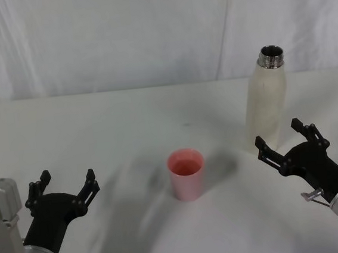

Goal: Grasp the thermos with one hand and pour water into the cup lid.

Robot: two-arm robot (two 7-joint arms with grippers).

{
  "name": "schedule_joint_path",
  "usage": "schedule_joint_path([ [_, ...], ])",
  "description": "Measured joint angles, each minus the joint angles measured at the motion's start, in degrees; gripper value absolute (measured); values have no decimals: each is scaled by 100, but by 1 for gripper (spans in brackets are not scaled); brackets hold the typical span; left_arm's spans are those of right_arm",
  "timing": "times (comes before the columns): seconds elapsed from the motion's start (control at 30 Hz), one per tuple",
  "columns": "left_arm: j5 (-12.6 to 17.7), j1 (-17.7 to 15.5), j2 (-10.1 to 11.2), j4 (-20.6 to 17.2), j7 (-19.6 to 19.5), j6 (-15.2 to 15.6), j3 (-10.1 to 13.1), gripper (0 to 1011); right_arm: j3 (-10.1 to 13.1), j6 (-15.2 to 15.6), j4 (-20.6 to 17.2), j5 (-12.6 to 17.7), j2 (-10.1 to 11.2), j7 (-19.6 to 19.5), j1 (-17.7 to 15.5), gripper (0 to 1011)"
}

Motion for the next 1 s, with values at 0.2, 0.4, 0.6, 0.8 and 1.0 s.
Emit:
schedule_joint_path([
  [0.2, 0, 0, 0, 0, 0, 0, 0, 1001, -25, 16, -10, 41, 26, 1, -22, 1001],
  [0.4, 0, 0, 0, 0, 0, 0, 0, 1001, -60, 13, -13, 67, 33, 2, -5, 1001],
  [0.6, 0, 0, 0, 0, 0, 0, 0, 1001, -107, 7, 8, 95, 41, 34, 39, 1001],
  [0.8, 0, 0, 0, 0, 0, 0, 0, 1001, -122, 17, 23, 112, 43, 38, 49, 1001],
  [1.0, 0, 0, 0, 0, 0, 0, 0, 1001, -120, 17, 24, 110, 43, 38, 49, 1001],
])
